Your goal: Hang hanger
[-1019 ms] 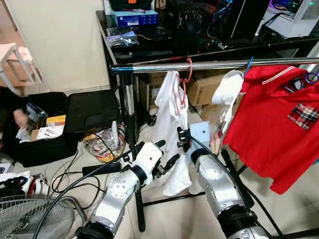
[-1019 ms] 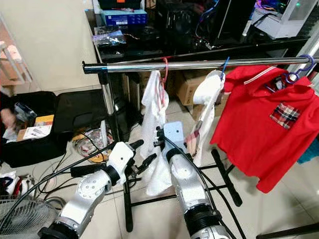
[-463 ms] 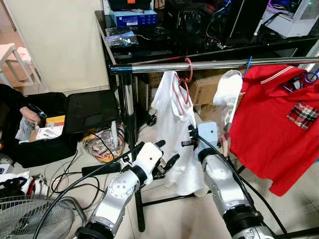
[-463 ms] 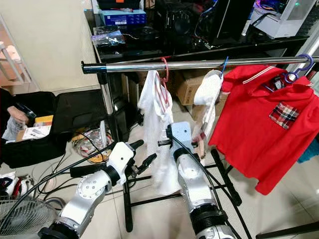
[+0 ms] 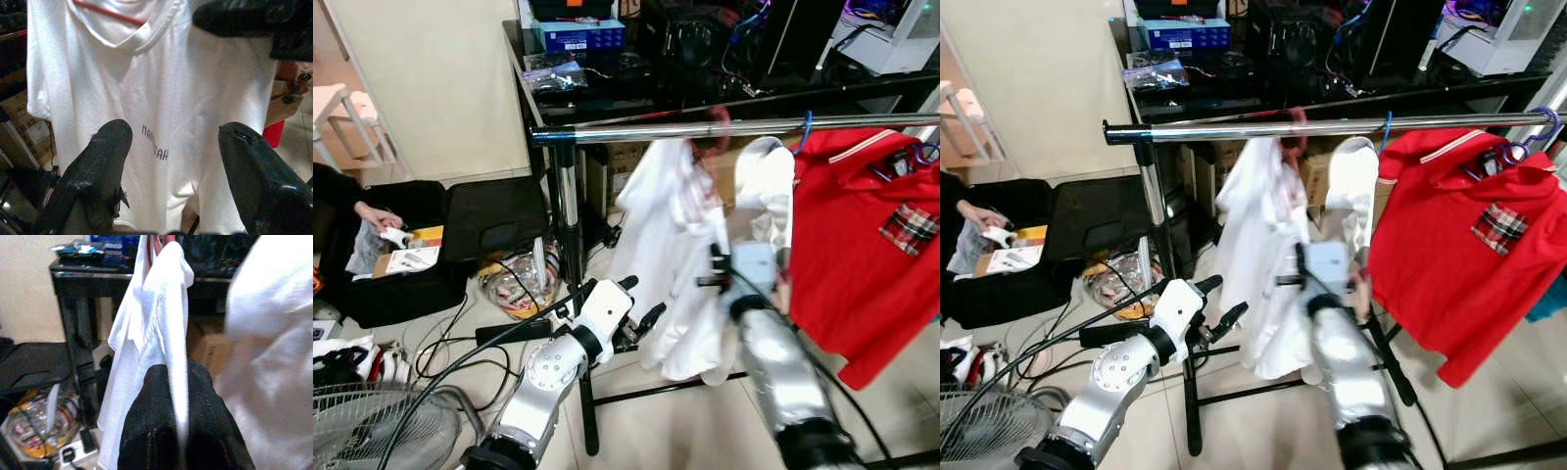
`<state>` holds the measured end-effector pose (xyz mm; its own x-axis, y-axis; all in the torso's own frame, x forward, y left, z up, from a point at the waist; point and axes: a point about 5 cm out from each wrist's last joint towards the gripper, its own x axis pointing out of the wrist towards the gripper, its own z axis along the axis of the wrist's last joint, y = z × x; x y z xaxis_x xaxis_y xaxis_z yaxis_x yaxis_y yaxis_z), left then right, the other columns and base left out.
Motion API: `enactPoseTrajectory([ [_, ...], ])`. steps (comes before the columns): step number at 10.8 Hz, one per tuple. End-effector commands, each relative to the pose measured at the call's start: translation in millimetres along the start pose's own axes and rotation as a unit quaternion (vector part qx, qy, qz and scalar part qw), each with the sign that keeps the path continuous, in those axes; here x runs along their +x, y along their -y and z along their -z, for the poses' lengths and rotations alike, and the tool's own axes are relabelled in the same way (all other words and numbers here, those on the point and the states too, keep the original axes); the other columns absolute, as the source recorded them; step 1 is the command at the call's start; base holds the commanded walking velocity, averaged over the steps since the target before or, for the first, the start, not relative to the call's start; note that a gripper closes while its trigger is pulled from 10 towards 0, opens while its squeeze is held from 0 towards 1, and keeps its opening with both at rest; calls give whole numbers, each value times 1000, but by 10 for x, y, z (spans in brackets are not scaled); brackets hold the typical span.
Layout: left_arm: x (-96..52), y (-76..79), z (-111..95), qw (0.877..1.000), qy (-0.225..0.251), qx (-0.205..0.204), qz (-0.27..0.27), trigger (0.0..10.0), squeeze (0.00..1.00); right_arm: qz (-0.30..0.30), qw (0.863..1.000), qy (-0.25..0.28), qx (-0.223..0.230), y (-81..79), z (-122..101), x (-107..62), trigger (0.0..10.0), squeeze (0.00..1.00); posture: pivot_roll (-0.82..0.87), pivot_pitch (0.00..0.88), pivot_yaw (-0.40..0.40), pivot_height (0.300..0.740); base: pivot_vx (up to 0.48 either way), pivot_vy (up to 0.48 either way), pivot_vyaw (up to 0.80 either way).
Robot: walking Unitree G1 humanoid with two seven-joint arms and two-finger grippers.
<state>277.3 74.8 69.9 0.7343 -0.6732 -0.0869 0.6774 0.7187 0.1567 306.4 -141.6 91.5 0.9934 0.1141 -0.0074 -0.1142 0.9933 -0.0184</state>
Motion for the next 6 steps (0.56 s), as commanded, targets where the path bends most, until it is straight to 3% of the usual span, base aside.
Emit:
enactPoseTrajectory([
  [1,3,22,-21,1000,1,7,8,10000,0,4,1000,27,6,75,-95,-44,0,0,119,62,-36,740,0,0,0],
  [4,-1,23,-16,1000,1,10,10,10000,0,-16,1000,-1,-10,167,49,-288,0,0,109,57,-34,740,0,0,0],
  [5,-4,25,-16,1000,1,10,11,10000,0,-35,999,-21,-30,190,151,-411,3529,0,105,55,-32,740,0,0,0],
  [6,-6,26,-19,1000,2,12,13,10000,0,-36,998,-29,-47,244,195,-480,10000,0,99,56,-30,740,0,0,0],
])
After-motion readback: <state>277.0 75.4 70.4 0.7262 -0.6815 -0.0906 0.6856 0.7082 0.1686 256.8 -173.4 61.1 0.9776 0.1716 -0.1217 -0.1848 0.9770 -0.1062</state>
